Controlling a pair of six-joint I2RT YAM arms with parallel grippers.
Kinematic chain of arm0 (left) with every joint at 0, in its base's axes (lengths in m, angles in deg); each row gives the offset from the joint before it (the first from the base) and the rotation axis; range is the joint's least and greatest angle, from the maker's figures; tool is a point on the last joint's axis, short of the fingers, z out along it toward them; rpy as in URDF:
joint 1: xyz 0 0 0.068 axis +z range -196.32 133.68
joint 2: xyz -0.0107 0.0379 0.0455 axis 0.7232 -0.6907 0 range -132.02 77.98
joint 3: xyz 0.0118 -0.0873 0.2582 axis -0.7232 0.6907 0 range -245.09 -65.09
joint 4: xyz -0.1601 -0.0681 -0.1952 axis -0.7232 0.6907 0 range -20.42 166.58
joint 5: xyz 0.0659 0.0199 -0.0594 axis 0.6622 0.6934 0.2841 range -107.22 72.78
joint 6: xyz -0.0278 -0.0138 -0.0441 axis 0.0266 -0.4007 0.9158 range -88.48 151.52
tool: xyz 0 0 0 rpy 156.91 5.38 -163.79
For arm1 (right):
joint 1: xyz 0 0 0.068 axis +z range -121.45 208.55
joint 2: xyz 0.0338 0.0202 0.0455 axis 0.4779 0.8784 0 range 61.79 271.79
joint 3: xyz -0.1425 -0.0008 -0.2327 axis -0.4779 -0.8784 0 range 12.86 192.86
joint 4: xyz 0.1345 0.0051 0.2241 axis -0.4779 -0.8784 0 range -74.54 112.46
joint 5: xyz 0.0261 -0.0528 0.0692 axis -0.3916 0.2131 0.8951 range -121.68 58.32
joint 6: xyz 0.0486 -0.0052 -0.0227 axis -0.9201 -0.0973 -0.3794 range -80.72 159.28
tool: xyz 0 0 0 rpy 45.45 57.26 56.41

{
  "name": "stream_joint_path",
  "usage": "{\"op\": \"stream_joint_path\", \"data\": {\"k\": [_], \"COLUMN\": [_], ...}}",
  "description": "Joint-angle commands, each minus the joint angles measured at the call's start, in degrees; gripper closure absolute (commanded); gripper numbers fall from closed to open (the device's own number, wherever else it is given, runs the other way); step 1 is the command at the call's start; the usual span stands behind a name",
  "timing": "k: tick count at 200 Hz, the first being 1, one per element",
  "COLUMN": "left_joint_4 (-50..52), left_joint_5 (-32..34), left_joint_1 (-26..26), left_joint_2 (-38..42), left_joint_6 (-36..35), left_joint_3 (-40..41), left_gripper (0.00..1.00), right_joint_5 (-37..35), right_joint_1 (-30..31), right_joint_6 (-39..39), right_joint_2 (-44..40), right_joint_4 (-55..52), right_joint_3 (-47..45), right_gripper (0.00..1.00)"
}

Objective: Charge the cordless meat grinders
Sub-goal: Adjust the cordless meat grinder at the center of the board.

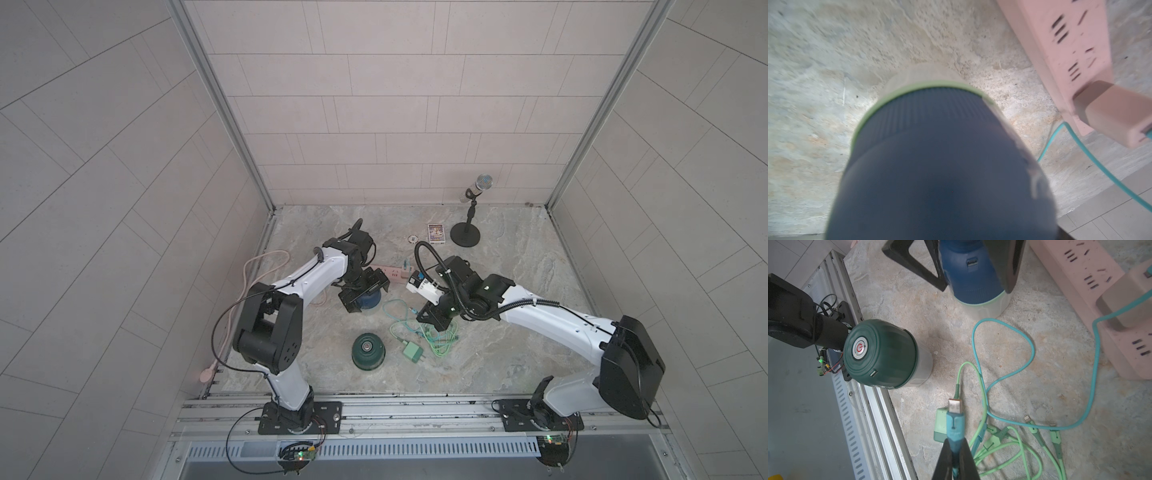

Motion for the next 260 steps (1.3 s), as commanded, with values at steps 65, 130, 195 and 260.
{"op": "stream_joint_path", "data": {"k": [65, 130, 195, 260], "left_joint_4": [1.01, -1.35, -6.34, -9.96], "left_joint_5": [-2.32, -4.15, -3.54, -4.77], "left_joint_1": [5.67, 8.06, 8.68, 3.62], "left_joint_2": [4.45, 0.58, 2.26, 2.45], "left_joint_6": [-7.96, -14.13, -6.51, -0.13], "left_joint_3": [1.53, 1.9, 7.94, 7.78], "left_gripper": [0.0, 0.0, 0.14, 0.2], "right_joint_5": [-2.56, -4.23, -6.04, -4.86], "right_joint_1": [3.29, 5.62, 6.04, 4.21], "right_joint_6": [1.2, -0.78, -1.95, -1.59], "right_joint_2": [6.54, 16.07, 20.58, 19.59], "right_joint_4": [-5.76, -12.72, -14.38, -13.83], "right_joint_3": [9.04, 19.71, 24.73, 23.24], "right_gripper": [0.94, 0.94, 0.94, 0.94]}}
